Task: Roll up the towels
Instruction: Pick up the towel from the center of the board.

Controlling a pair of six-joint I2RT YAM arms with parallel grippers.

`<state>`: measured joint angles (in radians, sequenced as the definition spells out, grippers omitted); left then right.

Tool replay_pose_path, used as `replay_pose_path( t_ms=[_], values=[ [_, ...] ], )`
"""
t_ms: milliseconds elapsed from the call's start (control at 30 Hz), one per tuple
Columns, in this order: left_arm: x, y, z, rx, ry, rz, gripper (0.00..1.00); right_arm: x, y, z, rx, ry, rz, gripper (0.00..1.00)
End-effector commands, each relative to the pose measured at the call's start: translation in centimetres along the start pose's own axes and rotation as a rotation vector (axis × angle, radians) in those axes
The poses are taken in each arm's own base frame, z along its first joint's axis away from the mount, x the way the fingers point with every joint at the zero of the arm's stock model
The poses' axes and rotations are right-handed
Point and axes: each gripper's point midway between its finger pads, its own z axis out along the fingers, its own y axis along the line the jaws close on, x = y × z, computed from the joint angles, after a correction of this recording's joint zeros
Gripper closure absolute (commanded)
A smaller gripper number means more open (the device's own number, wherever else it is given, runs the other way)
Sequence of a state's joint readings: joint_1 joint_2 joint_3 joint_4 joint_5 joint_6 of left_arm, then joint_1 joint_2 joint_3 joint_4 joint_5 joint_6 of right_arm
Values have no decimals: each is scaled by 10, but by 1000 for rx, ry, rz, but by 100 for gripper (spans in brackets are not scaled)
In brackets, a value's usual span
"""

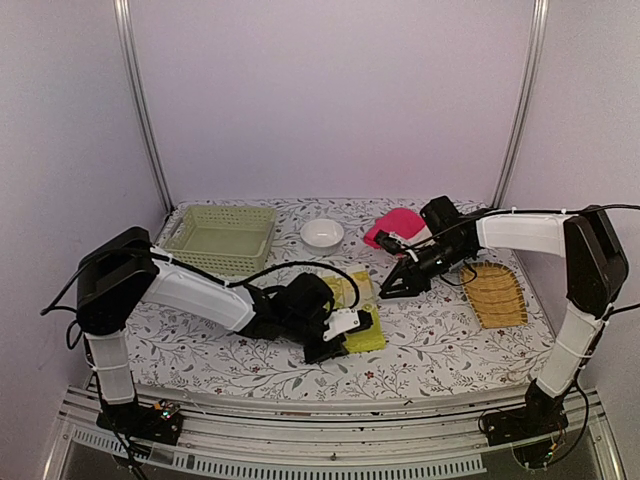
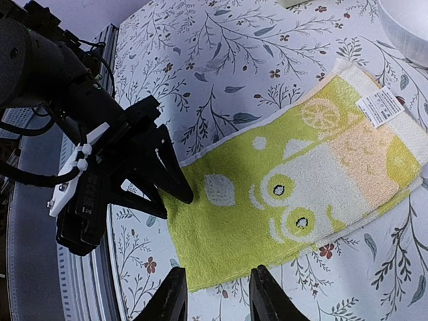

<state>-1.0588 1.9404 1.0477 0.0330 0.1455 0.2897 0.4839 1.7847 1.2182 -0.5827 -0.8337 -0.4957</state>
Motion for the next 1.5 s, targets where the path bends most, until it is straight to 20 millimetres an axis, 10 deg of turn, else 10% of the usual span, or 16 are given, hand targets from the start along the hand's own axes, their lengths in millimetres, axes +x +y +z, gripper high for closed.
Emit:
replay_pose_path(
  t_ms=[0, 433, 833, 1467],
  values=[
    [0, -9, 5, -6, -1, 43, 66, -2, 0, 2, -24, -5, -9, 65],
    [-6, -15, 1, 4, -22, 65, 99, -7, 8, -8, -12, -9, -17, 67],
    [-2, -9, 2, 209, 35, -259, 100, 9, 65, -44, -15, -17, -230, 73],
    [-4, 12, -1, 555, 26, -802, 100, 46, 66, 47, 197, 249, -640, 80]
  ],
)
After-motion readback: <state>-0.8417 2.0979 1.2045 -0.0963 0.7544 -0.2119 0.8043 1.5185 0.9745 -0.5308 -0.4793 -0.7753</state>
